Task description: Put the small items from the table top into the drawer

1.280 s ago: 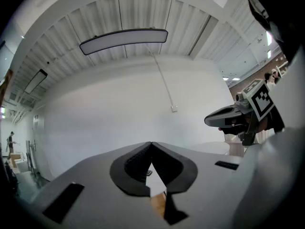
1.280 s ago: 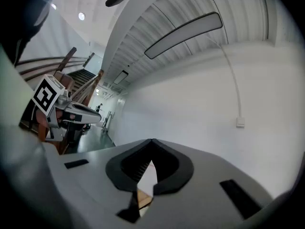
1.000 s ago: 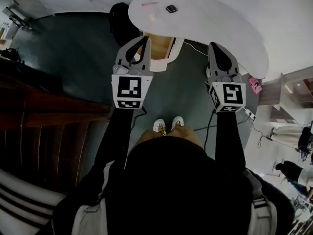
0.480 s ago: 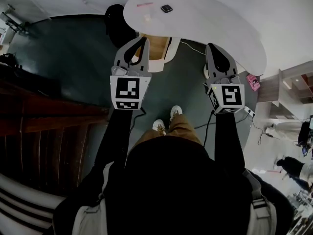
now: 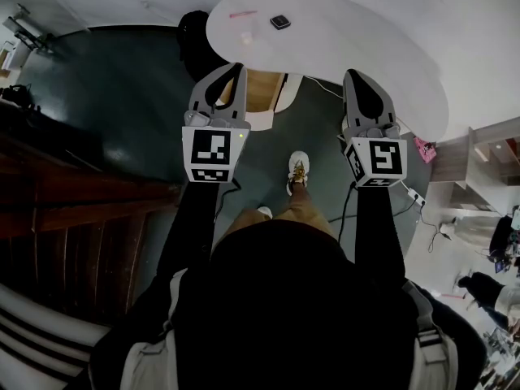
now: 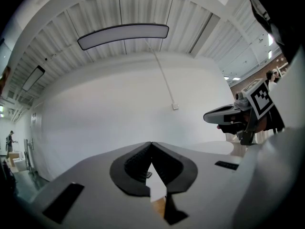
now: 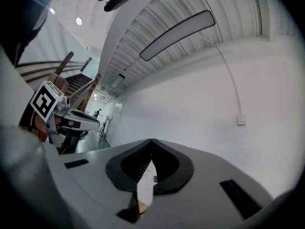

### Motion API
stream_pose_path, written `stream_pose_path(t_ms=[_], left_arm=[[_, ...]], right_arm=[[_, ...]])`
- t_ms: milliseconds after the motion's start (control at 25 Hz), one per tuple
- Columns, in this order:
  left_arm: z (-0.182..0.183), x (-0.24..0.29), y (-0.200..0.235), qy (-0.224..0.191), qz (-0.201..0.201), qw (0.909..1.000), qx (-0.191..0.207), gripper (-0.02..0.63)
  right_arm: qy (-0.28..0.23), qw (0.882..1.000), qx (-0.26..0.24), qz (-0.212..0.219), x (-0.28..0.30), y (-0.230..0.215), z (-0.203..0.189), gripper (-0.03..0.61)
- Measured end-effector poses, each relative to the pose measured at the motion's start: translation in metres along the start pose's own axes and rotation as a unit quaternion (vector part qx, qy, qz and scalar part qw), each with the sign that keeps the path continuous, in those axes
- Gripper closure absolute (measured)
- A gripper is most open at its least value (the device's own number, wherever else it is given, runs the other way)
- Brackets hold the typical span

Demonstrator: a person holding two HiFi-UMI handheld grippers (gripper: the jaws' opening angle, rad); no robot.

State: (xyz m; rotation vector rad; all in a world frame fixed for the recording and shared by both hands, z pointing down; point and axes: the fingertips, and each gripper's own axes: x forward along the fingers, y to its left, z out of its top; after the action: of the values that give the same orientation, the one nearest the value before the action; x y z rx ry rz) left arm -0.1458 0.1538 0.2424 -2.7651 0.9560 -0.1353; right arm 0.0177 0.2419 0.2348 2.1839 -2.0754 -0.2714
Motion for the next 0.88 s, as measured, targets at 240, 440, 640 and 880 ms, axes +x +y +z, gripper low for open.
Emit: stream_pose_path(t_ms=[240, 440, 640, 880], left_arm=[[-0.010, 0.052, 0.008, 0.012, 0.014, 0.9998, -0.003, 0.600], [-0.018, 0.102, 0.019, 0.023, 0.036, 0.9991, -0.006, 0.598], [-0.019, 0.163, 0.033, 0.037, 0.057, 0.9977, -0.007, 0.599], [-0.016, 0.196, 0.040, 0.040, 0.084, 0.9956, -0.004, 0.599]], right_arm=[[-0.003, 1.000, 0.008, 0.019, 0.051, -0.032, -0.012, 0.552], [-0.009, 0.999, 0.010, 0.046, 0.105, -0.060, -0.023, 0.552], [-0.012, 0.998, 0.018, 0.066, 0.164, -0.104, -0.029, 0.552], [-0.026, 0.995, 0.029, 0.088, 0.202, -0.127, -0.033, 0.552]])
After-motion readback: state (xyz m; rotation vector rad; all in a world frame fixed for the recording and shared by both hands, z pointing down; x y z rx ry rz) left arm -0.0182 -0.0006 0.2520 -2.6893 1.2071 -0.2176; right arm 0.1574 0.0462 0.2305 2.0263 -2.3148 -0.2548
